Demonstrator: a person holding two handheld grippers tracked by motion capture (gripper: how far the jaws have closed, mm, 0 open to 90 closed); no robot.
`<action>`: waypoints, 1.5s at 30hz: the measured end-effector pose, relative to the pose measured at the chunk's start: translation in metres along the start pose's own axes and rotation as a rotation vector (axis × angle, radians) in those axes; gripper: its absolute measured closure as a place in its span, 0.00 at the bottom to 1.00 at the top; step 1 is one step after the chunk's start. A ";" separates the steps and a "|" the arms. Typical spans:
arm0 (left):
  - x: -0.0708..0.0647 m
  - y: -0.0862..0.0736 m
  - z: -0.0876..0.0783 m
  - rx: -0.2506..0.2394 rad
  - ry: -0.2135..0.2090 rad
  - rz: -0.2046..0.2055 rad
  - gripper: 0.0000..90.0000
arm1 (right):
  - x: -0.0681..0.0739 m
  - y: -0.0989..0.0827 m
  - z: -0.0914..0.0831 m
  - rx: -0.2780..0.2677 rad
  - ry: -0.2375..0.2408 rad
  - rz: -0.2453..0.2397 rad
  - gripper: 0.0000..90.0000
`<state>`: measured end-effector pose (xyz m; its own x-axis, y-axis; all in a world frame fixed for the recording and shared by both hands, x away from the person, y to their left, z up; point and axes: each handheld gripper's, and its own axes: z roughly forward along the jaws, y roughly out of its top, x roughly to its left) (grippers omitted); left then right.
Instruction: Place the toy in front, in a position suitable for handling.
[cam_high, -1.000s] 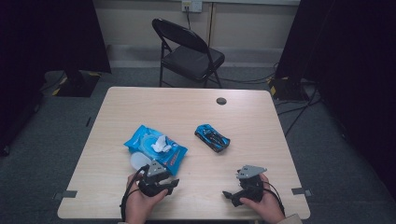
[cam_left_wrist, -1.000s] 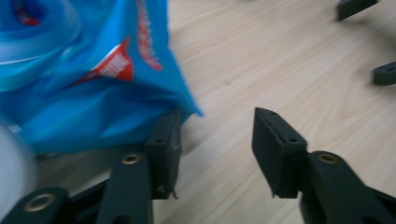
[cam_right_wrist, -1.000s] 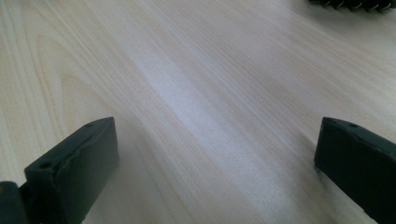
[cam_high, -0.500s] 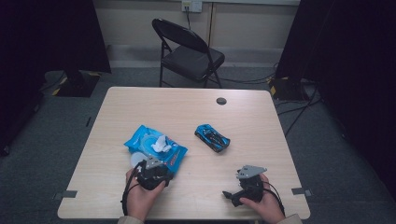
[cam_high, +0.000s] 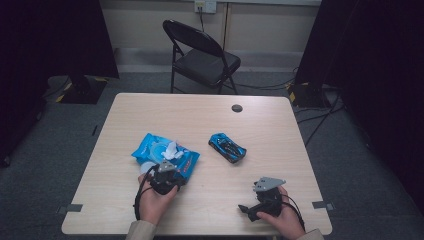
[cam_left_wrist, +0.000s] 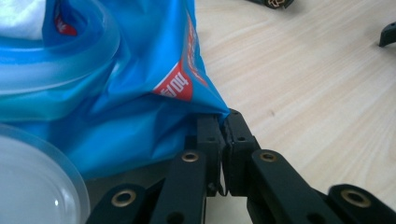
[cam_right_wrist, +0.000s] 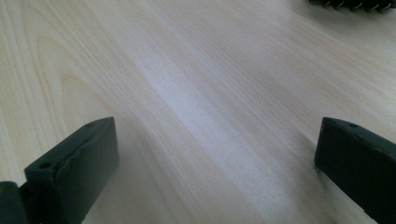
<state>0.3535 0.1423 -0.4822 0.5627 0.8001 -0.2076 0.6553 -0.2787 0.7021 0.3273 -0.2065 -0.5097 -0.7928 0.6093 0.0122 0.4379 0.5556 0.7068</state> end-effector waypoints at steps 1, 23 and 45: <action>0.002 0.002 0.001 0.004 -0.001 0.002 0.97 | 0.000 0.000 0.000 0.000 -0.001 0.001 0.00; 0.054 0.037 0.026 -0.007 0.010 -0.017 0.98 | 0.000 0.001 0.001 0.000 0.002 -0.002 0.00; 0.024 0.001 0.005 -0.036 -0.001 0.122 0.47 | -0.001 0.001 0.001 0.001 -0.002 -0.002 0.00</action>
<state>0.3701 0.1582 -0.4899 0.6381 0.7606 -0.1197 0.5631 -0.3550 0.7463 0.3294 -0.2055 -0.5097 -0.7929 0.6093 0.0091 0.4365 0.5575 0.7062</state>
